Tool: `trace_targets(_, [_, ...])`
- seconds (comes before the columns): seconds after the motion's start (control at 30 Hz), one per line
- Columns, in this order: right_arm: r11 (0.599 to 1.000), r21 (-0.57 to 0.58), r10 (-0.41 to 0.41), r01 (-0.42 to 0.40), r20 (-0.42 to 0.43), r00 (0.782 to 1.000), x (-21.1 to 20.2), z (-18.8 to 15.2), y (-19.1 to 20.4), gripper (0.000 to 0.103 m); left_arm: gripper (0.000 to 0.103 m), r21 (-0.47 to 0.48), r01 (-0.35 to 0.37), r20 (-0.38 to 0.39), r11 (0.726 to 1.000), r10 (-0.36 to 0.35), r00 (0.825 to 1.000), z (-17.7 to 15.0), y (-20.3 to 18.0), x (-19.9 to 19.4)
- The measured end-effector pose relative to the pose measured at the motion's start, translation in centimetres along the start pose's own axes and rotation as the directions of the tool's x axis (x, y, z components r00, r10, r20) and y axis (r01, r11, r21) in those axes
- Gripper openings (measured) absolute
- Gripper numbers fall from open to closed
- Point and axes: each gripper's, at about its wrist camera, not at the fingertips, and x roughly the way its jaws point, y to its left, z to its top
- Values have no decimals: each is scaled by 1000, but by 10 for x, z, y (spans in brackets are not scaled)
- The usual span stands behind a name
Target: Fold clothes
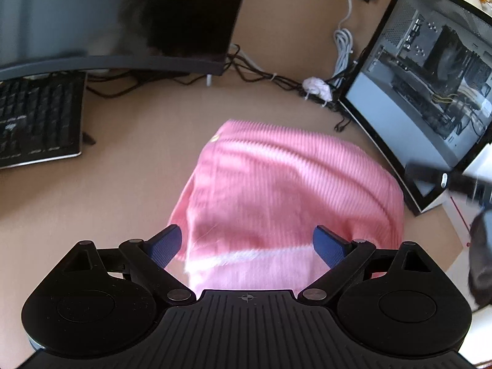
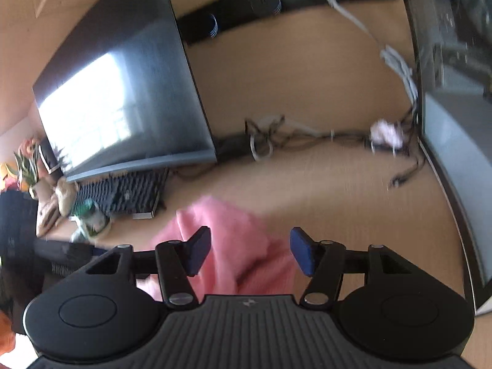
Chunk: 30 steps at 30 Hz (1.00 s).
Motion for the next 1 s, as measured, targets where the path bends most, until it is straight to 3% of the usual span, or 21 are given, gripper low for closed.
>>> trace_targets(0.07, [999, -27, 29, -29, 12, 1000, 4, 7, 12, 46, 96, 5, 27, 12, 1000, -27, 1000, -3, 3, -10])
trace_targets(0.17, [989, -131, 67, -72, -36, 997, 18, 6, 30, 45, 96, -20, 74, 41, 997, -73, 996, -3, 8, -27])
trace_targets(0.23, [958, -275, 66, -88, -90, 994, 28, -7, 50, 45, 96, -51, 54, 63, 997, -51, 997, -3, 16, -35])
trace_targets(0.37, [801, -587, 43, -120, -143, 989, 48, -48, 97, 45, 96, -147, -44, 60, 988, 54, 997, -3, 41, -39])
trace_targets(0.5, [669, -737, 3, -96, -126, 992, 69, -76, 122, 45, 96, -211, -83, 45, 974, 94, 995, -12, 58, -46])
trace_targets(0.53, [655, -751, -6, -86, -120, 993, 74, -78, 126, 44, 96, -222, -87, 44, 971, 99, 994, -15, 60, -48])
trace_targets(0.6, [672, -736, -2, -86, -118, 993, 81, -73, 126, 24, 96, -241, -98, 42, 965, 112, 993, -20, 66, -53])
trace_targets(0.63, [693, -715, 13, -91, -114, 993, 79, -67, 126, 5, 96, -252, -104, 41, 962, 118, 992, -22, 69, -55])
trace_targets(0.77, [763, -632, 92, -136, -102, 991, 57, -41, 127, 2, 96, -283, -121, 48, 951, 140, 989, -26, 76, -64])
trace_targets(0.83, [757, -624, 118, -191, -157, 981, 54, -48, 133, 2, 96, -297, -119, 59, 947, 143, 988, -26, 80, -67])
trace_targets(0.9, [766, -596, 112, -241, -245, 963, 60, -68, 129, 2, 96, -302, -101, 83, 948, 132, 988, -23, 81, -71])
trace_targets(1.0, [789, -522, 123, -323, -381, 916, 70, -101, 119, 2, 96, -273, -31, 135, 961, 70, 988, -13, 70, -74])
